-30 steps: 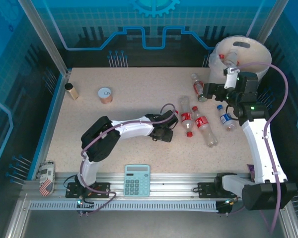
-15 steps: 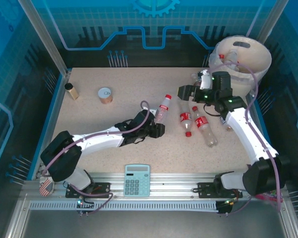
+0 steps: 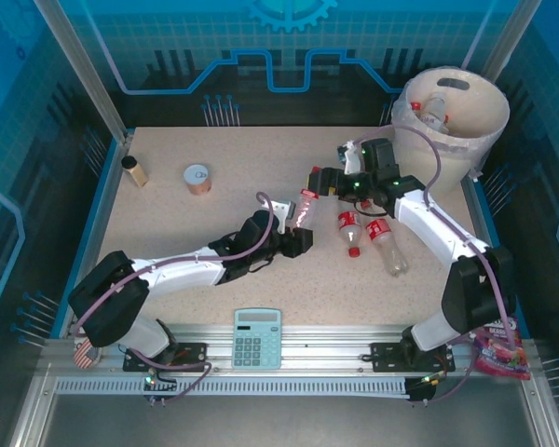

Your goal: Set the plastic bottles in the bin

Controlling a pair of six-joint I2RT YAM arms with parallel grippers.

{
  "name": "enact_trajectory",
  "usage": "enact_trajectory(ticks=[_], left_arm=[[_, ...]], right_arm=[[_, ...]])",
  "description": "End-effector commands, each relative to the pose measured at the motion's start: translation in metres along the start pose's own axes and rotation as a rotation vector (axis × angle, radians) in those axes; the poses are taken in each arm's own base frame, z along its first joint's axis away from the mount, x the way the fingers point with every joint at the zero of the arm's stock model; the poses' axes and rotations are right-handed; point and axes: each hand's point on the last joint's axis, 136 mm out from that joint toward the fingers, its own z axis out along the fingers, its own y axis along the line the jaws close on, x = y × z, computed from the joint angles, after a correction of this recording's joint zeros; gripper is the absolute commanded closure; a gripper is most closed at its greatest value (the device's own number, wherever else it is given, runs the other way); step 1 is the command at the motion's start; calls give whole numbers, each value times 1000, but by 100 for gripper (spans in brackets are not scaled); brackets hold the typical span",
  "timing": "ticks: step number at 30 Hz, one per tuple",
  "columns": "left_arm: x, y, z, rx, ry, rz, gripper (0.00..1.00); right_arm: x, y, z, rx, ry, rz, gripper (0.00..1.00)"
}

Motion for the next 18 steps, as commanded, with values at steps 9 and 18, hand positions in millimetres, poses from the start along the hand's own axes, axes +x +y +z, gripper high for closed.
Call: enact_trajectory(ticks=[9, 18], left_arm=[[-18, -16, 0, 57, -52, 12, 43], [-18, -13, -2, 40, -46, 7, 30]], right_arm=[[8, 25, 18, -108, 41, 3, 41], [7, 27, 16, -100, 36, -7, 54]])
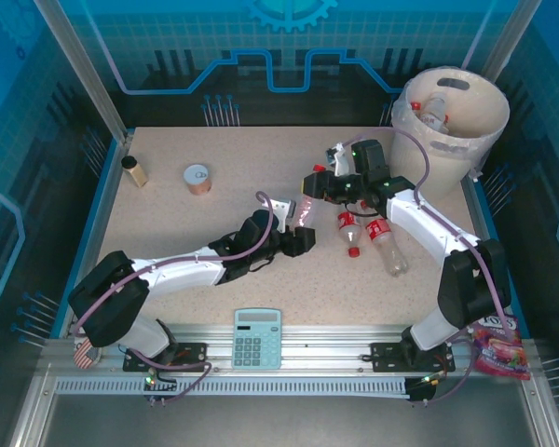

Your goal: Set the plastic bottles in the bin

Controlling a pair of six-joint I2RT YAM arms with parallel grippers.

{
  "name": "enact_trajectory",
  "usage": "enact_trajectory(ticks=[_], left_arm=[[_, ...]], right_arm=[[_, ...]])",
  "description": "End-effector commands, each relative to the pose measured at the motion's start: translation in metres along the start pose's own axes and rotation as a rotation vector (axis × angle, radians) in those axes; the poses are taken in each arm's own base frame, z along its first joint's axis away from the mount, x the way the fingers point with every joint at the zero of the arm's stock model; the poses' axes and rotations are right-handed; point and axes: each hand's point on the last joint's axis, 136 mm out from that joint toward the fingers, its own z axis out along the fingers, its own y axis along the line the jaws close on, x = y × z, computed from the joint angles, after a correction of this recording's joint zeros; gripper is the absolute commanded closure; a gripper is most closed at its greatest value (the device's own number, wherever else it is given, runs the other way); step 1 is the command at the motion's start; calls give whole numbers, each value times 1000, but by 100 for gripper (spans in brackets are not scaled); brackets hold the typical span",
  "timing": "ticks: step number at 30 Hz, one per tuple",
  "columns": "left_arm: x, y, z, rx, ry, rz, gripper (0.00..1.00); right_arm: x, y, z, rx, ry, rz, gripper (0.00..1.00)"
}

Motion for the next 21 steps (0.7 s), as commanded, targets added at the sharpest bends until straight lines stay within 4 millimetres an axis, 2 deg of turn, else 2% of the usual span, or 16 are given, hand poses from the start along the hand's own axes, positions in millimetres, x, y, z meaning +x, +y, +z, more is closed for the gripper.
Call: enact_trajectory(ticks=[1, 4, 7, 12, 15, 21], left_arm=[[-16, -12, -2, 33, -38, 7, 26], [-14, -13, -3, 34, -23, 10, 11], [-13, -15, -8, 40, -9, 16, 1], [-16, -14, -25, 45, -17, 0, 1], [-14, -13, -31, 37, 1, -1, 1], [-8, -12, -37, 35, 31, -12, 1]], right_arm=[[-1, 8, 1, -23, 1, -19, 56], [-11, 12, -4, -14, -36, -48, 58], [-34, 23, -18, 10, -86, -122, 59], [-81, 31, -54, 141, -226, -277, 68], [-115, 35, -83, 243, -335, -384, 73], [-180, 51, -160, 474, -576, -585, 77]])
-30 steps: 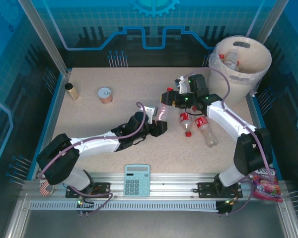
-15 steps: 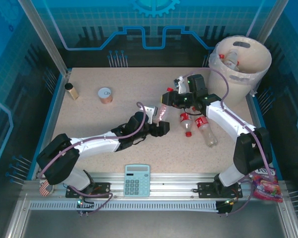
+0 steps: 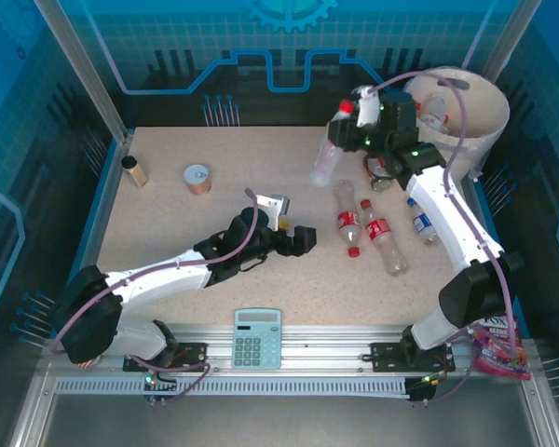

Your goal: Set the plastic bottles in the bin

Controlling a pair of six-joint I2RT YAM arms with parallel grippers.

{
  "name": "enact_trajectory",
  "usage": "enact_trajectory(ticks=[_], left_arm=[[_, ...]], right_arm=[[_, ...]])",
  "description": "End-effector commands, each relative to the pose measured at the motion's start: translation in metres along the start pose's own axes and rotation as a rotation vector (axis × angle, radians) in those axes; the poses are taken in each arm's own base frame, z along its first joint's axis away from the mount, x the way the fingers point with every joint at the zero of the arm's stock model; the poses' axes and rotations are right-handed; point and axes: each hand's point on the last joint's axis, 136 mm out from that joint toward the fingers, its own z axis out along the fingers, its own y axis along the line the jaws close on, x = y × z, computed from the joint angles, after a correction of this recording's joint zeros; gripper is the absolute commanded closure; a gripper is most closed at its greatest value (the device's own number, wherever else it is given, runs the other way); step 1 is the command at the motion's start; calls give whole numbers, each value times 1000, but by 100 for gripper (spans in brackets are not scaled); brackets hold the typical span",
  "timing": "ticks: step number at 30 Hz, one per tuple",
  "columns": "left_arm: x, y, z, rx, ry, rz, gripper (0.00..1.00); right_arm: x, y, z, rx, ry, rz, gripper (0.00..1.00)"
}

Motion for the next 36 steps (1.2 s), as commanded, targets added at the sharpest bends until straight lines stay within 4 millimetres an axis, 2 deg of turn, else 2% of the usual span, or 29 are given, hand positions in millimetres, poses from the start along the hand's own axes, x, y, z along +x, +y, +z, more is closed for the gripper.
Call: enact_trajectory(ticks=[1, 3, 6, 7, 8, 10, 13, 15, 18, 20, 26, 36], left_arm=[[7, 4, -5, -9, 36, -8, 1], [8, 6, -5, -13, 37, -13, 1], [9, 5, -3, -15, 53, -27, 1], [9, 4, -3, -11, 57, -29, 1], [9, 3, -2, -9, 59, -31, 1], [8, 1, -1, -4, 61, -31, 1], [7, -1, 1, 1, 66, -31, 1], [8, 0, 2, -2, 72, -33, 1], [10, 1, 3, -5, 78, -40, 1], [11, 1, 4, -2, 80, -45, 1], [14, 2, 7, -3, 89, -48, 1], [15, 0, 15, 2, 109, -52, 1]], right_arm=[[-64, -24, -46, 211, -176, -206, 77], [-90, -32, -66, 321, -257, -313, 76], [-121, -33, -94, 503, -371, -546, 77], [-130, -33, -102, 566, -406, -622, 79], [-137, -35, -108, 628, -430, -694, 85], [-148, -48, -118, 752, -455, -788, 92], [-163, -70, -129, 882, -495, -857, 92], [-167, -83, -134, 938, -517, -898, 97], [-167, -106, -131, 994, -507, -930, 100], [-160, -120, -122, 1003, -476, -938, 100], [-140, -158, -100, 1030, -397, -952, 100], [-96, -229, -75, 1012, -208, -887, 100]])
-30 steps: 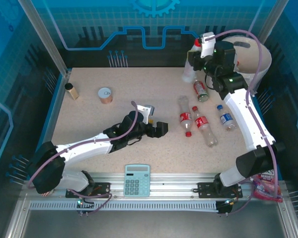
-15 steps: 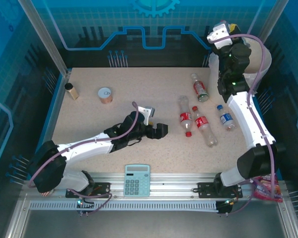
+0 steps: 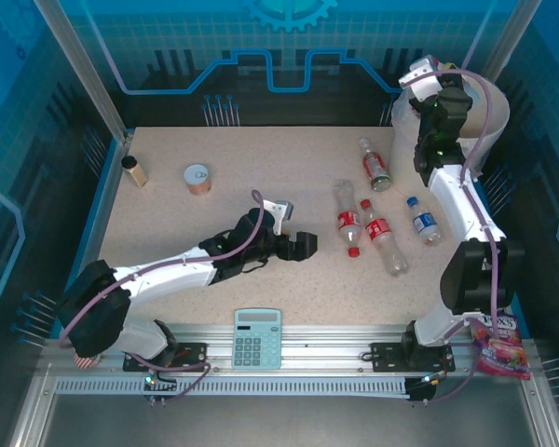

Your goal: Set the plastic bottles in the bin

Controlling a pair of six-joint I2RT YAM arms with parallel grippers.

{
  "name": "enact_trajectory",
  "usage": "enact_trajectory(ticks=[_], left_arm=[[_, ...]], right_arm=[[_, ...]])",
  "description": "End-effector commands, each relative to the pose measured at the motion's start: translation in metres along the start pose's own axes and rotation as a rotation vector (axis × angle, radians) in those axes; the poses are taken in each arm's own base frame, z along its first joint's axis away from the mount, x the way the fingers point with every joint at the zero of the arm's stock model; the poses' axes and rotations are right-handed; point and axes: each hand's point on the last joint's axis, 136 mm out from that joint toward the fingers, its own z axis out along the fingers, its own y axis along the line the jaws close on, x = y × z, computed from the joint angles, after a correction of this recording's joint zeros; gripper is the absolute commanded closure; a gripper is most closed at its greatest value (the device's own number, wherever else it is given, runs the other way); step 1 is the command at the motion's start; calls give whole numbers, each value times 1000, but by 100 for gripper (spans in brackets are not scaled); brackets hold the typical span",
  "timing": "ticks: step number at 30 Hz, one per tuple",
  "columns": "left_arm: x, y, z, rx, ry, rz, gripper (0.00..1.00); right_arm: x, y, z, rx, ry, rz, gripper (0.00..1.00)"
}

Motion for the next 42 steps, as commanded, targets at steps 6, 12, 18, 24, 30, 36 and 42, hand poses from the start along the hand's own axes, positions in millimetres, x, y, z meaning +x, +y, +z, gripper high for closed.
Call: enact_trajectory(ticks=[6, 12, 18, 24, 30, 36, 42], left_arm=[[-8, -8, 4, 21, 10, -18, 1], [-6, -6, 4, 11, 14, -23, 1], [-5, -4, 6, 8, 20, -30, 1], [-3, -3, 6, 4, 21, -33, 1], [-3, -3, 8, 5, 24, -42, 1], [1, 0, 10, -1, 33, -46, 1], [3, 1, 13, -1, 40, -51, 1]], right_arm=[[57, 21, 27, -129, 175, 93, 100], [86, 39, 36, -265, 327, 211, 95], [124, 49, 48, -305, 522, 241, 82], [141, 55, 56, -309, 595, 279, 47], [143, 61, 58, -333, 611, 321, 33], [132, 50, 56, -342, 605, 377, 24], [111, 28, 50, -323, 570, 414, 17]])
